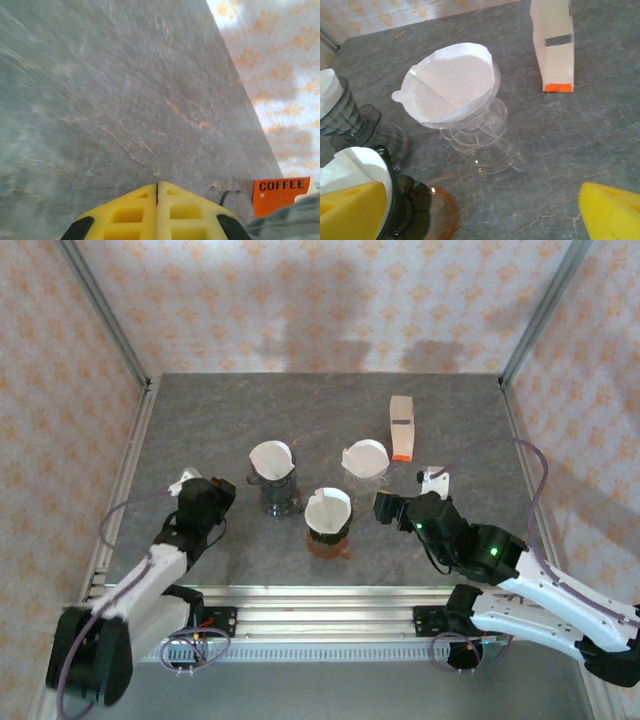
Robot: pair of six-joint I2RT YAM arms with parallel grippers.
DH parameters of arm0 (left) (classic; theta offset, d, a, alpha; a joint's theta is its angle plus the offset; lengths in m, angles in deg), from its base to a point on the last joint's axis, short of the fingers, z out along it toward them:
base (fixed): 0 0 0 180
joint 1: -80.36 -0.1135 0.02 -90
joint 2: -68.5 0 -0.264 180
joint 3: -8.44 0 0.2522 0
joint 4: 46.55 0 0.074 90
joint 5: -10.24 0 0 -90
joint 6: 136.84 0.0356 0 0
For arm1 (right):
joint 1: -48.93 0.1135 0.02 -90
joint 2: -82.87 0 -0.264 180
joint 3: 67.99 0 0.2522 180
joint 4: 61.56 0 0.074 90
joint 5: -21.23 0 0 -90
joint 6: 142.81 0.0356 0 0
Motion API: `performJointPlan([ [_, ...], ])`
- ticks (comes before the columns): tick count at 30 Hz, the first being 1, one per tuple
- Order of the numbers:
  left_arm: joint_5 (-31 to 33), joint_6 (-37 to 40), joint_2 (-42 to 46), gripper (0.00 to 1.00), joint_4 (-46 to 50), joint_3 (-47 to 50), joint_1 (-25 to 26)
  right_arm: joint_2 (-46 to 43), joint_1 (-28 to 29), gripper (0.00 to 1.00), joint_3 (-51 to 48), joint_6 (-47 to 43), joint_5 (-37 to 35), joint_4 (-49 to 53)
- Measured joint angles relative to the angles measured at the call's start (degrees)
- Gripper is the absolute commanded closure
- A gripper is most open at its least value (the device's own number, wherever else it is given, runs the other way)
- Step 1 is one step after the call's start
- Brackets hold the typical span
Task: Place the coffee filter in the dripper
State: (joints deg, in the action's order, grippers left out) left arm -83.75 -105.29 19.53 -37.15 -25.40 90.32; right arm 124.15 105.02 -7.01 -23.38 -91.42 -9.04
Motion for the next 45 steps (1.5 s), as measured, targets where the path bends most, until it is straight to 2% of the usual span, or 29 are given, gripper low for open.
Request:
performJointPlan([
  [2, 2.95, 2.21, 6.95, 0.89, 7.34, -1.62, 0.0, 0.0, 0.0, 0.0, 0.0, 0.15, -1.49, 0.5],
  [4, 5.7, 4.15, 11.82, 0.72, 13.79, -4.04, 0.0, 0.02, 0.0, 0.01, 0.0, 0.15, -3.21, 0.83],
  [7, 9.84, 7.96, 15.39, 0.12, 21.94, -9.33, 0.0, 0.13, 0.0, 0.01, 0.02, 0.15, -7.06, 0.96],
  [8, 11.19, 9.11, 15.47, 0.01, 24.22, -11.34, 0.0, 0.31, 0.0, 0.01, 0.04, 0.15, -8.66, 1.01],
  [13, 17.25, 13.49, 13.05, 0.0, 30.12, -18.34, -0.22, 3.02, -3.32, 0.0, 1.7, 0.39, -14.75, 1.16],
  [18, 20.79, 19.65, 8.85, 0.0, 29.09, -18.38, -0.26, 6.67, -10.38, 0.0, 2.51, 0.57, -16.35, 1.07],
  [22, 23.87, 27.06, 4.7, 0.0, 24.35, -15.98, -0.26, 8.52, -11.28, 0.01, 2.49, 0.33, -16.92, 0.79],
  [26, 28.83, 35.63, -1.18, 0.0, 16.46, -12.79, -1.14, 9.03, -11.28, 0.01, 2.32, -0.04, -17.81, 0.09],
  [31, 31.52, 42.91, -10.36, 0.0, 2.86, -8.39, -3.65, 9.27, -11.43, 0.0, 1.44, -0.48, -19.23, -0.81],
  [41, 32.48, 52.68, -30.1, 0.0, -29.59, -1.55, -3.69, 9.42, -13.42, 0.01, 1.4, 1.88, -22.88, 0.85],
  [43, 31.45, 53.86, -32.96, 0.0, -34.14, -1.22, -3.72, 9.42, -13.53, 0.01, 1.29, 1.88, -23.52, 0.83],
  [45, 29.66, 54.31, -34.25, 0.0, -34.8, -1.66, -4.02, 9.53, -13.86, 0.0, 1.14, 1.88, -24.2, 0.81],
])
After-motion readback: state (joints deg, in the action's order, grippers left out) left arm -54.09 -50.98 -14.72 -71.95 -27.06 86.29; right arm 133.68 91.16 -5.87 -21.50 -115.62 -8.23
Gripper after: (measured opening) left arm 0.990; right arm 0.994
